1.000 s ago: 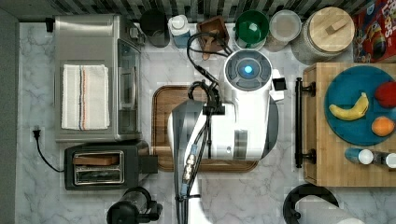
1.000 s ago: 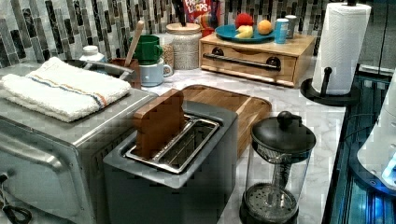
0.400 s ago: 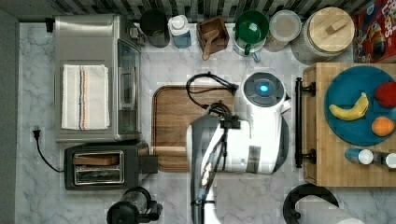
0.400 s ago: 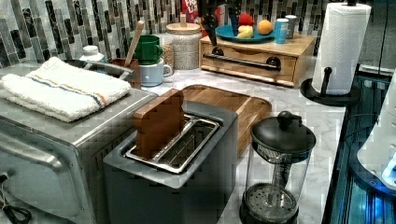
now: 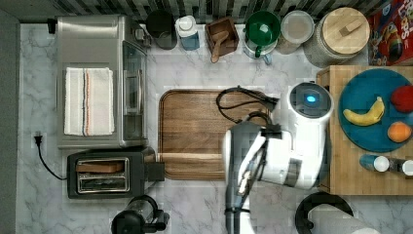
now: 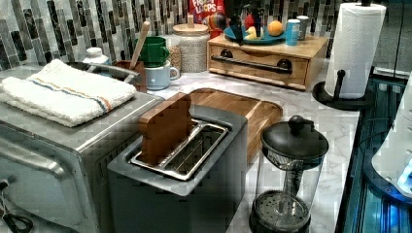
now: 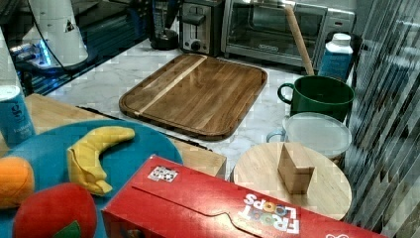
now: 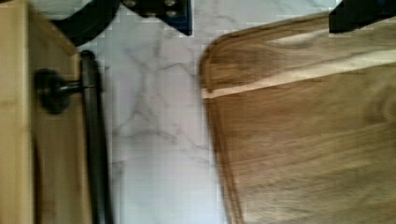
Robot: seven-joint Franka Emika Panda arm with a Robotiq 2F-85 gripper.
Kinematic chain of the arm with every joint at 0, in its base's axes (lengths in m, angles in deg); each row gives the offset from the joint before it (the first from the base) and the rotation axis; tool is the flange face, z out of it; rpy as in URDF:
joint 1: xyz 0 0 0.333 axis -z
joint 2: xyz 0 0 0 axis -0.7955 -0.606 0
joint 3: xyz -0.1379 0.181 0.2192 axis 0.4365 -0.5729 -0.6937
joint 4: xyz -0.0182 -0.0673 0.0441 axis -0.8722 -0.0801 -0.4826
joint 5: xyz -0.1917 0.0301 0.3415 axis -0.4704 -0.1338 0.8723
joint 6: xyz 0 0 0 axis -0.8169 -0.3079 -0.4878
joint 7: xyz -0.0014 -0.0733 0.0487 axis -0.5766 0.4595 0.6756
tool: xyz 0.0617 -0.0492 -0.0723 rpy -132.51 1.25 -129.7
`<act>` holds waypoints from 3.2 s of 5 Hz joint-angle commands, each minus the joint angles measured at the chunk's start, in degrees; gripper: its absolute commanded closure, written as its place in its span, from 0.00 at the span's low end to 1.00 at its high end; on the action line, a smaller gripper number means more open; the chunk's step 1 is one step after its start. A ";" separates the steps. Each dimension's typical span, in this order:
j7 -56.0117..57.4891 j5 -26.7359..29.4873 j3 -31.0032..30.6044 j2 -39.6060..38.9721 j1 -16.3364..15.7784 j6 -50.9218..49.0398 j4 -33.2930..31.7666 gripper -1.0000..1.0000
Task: Open the drawer.
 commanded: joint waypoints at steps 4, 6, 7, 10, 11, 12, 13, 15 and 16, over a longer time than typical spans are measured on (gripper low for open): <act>18.26 -5.87 3.28 -1.46 4.50 19.47 -2.41 0.00; 19.99 -6.38 4.41 -2.28 5.47 26.34 -7.22 0.00; 20.65 -6.14 5.01 -3.36 5.78 28.44 -8.17 0.00; 17.40 -8.60 5.43 -6.68 6.93 42.20 -14.56 0.00; 18.55 -9.58 5.66 -7.61 8.06 44.91 -15.36 0.00; 18.81 -9.39 5.42 -8.31 8.30 45.63 -14.61 0.00; 17.55 -8.73 4.12 -7.94 7.92 42.53 -12.81 0.00; 16.10 -6.28 3.03 -12.97 6.50 45.42 -8.81 0.00; 14.92 -5.09 3.11 -17.32 5.91 49.93 -7.02 0.00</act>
